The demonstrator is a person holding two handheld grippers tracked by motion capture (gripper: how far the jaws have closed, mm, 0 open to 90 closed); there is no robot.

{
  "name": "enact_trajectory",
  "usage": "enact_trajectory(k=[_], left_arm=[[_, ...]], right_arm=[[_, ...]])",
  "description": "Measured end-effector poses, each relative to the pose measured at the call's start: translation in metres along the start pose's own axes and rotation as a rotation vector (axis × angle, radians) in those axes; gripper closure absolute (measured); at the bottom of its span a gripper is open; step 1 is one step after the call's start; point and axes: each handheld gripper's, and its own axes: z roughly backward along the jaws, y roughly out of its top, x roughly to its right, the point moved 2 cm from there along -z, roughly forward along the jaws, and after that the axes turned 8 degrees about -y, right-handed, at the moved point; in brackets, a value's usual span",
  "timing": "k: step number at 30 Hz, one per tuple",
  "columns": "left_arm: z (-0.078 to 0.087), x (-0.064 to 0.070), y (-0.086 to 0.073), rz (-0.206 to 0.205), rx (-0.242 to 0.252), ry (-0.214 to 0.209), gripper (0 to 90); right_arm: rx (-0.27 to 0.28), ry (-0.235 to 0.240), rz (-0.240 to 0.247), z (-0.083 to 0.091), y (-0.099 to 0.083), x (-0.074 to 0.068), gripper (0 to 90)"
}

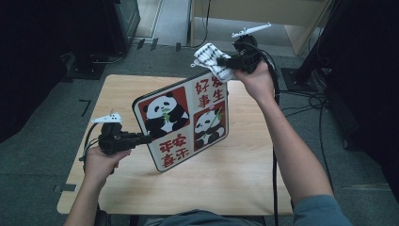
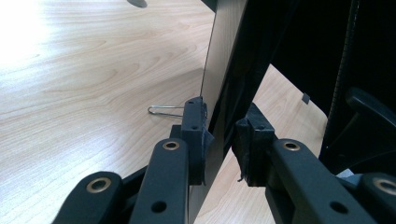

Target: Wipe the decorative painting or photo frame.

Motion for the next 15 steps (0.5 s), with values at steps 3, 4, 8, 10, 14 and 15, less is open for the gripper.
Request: enact_trajectory(k=[3,4,8,10,14,15], left_arm=[[0.0,0.0,0.0,0.001,0.0,0.0,75.6],[0.0,0.0,0.0,0.002,0.0,0.0,75.6],[0.0,0.0,0.0,0.001,0.001,-0.001,75.5],[-0.001,0.0,0.0,0.002,0.001,-0.001,75.4],[-0.002,0.0,0.0,0.003,0.0,0.001,75.3],[-0.002,0.0,0.0,0.003,0.0,0.001,75.3]], right_arm=[[-0.005,-0.007,-0.006,0.002,-0.001,0.001,79.3],[-0.007,-0.013,-0.003,0.002,-0.001,0.002,79.3],[-0.005,-0.02,-0.011,0.005,-0.005,0.008,79.3],[0.0,-0.016,-0.022,0.006,-0.007,0.011,79.5],[0.007,-0.011,-0.037,0.008,-0.014,0.015,80.1],[0.003,-0.01,-0.041,0.009,-0.016,0.016,80.1]])
